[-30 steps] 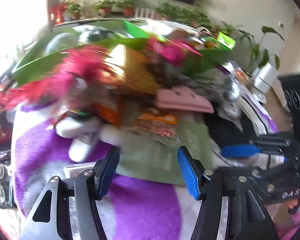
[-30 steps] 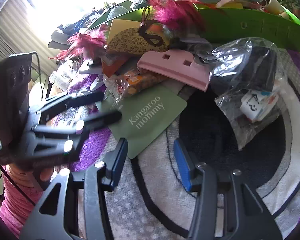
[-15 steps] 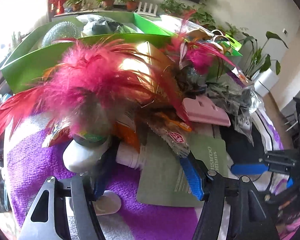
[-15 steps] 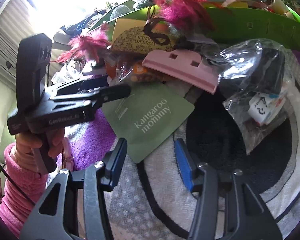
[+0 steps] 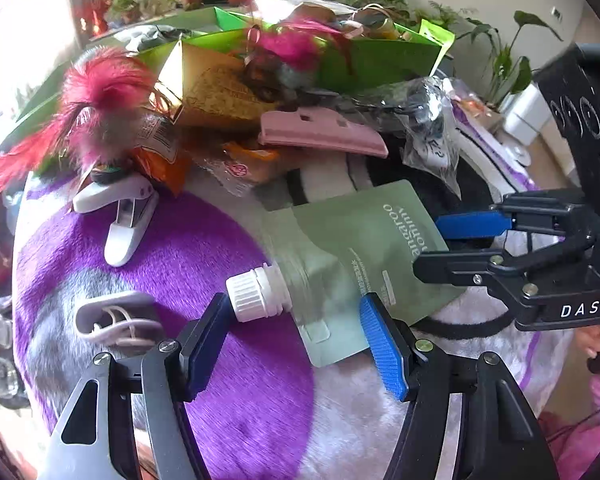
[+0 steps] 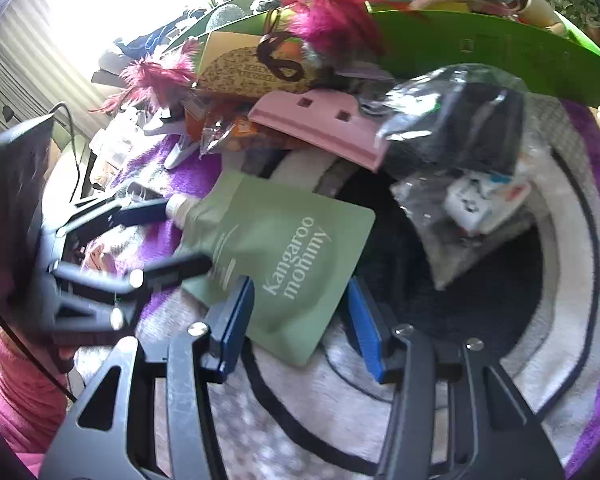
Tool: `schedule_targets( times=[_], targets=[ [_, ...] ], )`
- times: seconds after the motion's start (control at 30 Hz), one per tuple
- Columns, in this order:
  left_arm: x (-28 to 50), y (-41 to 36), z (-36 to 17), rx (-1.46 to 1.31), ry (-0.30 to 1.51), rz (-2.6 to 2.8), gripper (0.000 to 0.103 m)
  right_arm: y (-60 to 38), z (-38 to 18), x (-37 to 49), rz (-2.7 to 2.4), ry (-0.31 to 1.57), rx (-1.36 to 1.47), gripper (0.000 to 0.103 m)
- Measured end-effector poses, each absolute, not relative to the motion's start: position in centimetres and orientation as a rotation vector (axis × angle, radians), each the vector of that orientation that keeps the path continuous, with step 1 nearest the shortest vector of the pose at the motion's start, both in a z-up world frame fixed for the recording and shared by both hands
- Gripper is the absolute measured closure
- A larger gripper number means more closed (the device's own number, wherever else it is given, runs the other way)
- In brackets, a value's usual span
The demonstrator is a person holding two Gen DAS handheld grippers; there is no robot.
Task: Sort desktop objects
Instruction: 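Move the right gripper toward the green Kangaroo mommy pouch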
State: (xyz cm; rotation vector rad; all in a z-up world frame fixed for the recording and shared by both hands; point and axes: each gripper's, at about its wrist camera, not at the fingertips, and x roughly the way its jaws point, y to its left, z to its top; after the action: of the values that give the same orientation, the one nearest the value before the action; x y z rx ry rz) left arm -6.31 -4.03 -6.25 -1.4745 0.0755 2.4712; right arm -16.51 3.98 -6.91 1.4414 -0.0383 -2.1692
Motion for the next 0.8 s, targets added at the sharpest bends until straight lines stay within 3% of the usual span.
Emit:
schedule_targets(
  times=[0.1, 0.27, 0.33, 0.4, 0.47, 0.67, 0.8],
  targets=[
    [-5.8, -4.1, -6.2, -1.485, 0.013, 2.511, 0.037, 4.8, -7.1, -16.2, -2.214, 0.011, 1.432, 0.067],
    [-4.7, -4.6, -6.4, -1.487, -0.09, 2.535, 0.037, 5.2, -7.4, -15.6, -2.223, -0.001, 1.398, 0.067],
    [-4.1, -4.4, -6.2, -1.49, -0.098, 2.54, 0.037, 5.2, -7.5, -15.6, -2.219, -0.02, 1.395, 0.064],
    [-3.5, -4.2, -6.1, -1.491, -0.083, 2.537, 0.037, 5.0, -7.5, -15.7, -2.203, -0.057, 1.388, 0.051],
    [-3.3, -4.3, -6.2, -1.477, -0.079, 2.541, 0.037, 4.8, -7.5, -15.5, -2.197, -0.052, 1.382, 0.047],
    [-4.3, -5.2, -6.0, -1.463, -0.17, 2.563, 0.037, 3.7, -7.6, -15.0, -2.221, 0.015, 1.363, 0.047],
    [-4.7, -4.4, -6.3, -1.444, -0.128, 2.595, 0.037, 3.6, -7.8, -15.2, -2.216, -0.024, 1.361, 0.048]
  ],
)
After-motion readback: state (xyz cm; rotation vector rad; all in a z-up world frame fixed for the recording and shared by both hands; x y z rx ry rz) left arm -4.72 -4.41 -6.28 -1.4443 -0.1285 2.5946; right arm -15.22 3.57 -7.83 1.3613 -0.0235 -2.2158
